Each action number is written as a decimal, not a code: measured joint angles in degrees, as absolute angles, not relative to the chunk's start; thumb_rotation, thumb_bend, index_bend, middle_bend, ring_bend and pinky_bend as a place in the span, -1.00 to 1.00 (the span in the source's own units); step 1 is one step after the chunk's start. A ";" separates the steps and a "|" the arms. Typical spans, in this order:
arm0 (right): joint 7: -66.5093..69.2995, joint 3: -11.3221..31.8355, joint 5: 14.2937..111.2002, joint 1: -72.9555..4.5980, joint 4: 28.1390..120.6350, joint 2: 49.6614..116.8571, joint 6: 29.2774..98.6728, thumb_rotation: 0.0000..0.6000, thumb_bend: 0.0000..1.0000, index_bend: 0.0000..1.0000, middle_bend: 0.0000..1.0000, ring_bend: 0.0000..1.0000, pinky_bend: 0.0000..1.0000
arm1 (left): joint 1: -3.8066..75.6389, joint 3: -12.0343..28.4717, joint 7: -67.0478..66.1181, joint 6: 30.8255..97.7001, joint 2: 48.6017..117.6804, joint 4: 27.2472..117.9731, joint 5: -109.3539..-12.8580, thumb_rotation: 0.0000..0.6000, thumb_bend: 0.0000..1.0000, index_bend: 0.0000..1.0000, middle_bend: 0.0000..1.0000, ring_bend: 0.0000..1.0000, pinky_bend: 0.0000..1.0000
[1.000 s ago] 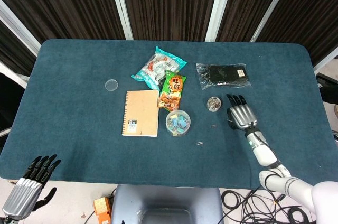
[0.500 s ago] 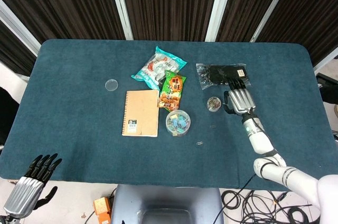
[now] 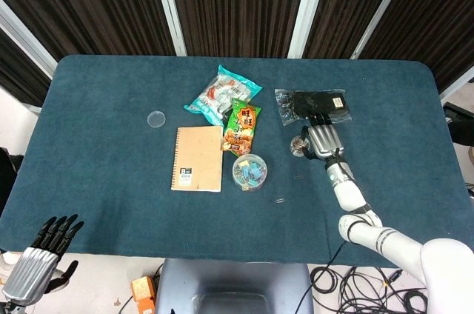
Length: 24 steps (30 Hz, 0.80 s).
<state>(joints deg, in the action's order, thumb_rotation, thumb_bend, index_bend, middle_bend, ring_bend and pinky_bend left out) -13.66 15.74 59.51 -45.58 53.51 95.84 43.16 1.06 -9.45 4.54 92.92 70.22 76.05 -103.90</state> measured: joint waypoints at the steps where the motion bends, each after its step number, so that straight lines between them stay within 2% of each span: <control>1: -13.12 15.63 59.95 -45.32 53.95 95.41 43.64 1.00 -0.38 -0.05 -1.00 -1.00 -1.00 | 1.00 -9.45 4.60 93.05 70.22 75.98 -103.90 1.00 -0.27 -1.00 -1.00 -1.00 -1.00; 8: -10.14 14.34 63.87 -41.94 60.43 90.55 48.91 1.00 -0.38 -0.13 -1.00 -1.00 -1.00 | 0.73 -9.45 5.16 93.93 70.31 75.64 -104.22 1.00 -0.26 -1.00 -1.00 -1.00 -1.00; 12: -8.45 11.95 67.49 -37.47 67.45 85.46 54.45 1.00 -0.38 -0.38 -1.00 -1.00 -1.00 | 0.43 -9.28 5.83 94.89 70.32 75.48 -104.22 1.00 -0.27 -1.00 -1.00 -1.00 -1.00; 16: -7.68 6.99 71.83 -29.92 75.65 79.28 62.36 1.00 -0.38 -0.65 -1.00 -1.00 -1.00 | 0.04 -8.97 7.18 95.73 70.25 75.35 -103.72 1.00 -0.25 -1.00 -1.00 -1.00 -1.00; 20: -6.88 1.16 76.36 -21.13 78.77 75.86 72.11 1.00 -0.38 -0.73 -1.00 -1.00 -1.00 | -0.35 -8.86 8.49 96.90 70.48 75.18 -103.76 1.00 -0.25 -1.00 -1.00 -1.00 -1.00; 24: -7.65 -4.46 80.39 -12.71 80.58 73.02 80.60 1.00 -0.38 -0.90 -1.00 -1.00 -1.00 | -0.62 -8.96 9.36 98.31 71.34 73.96 -104.95 1.00 -0.25 -1.00 -1.00 -1.00 -1.00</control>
<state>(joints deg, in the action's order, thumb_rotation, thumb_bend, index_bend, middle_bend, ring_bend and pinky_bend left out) -7.65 -4.46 80.39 -12.71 80.58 73.02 80.60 -0.62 -8.96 9.36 98.31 71.34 73.96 -104.95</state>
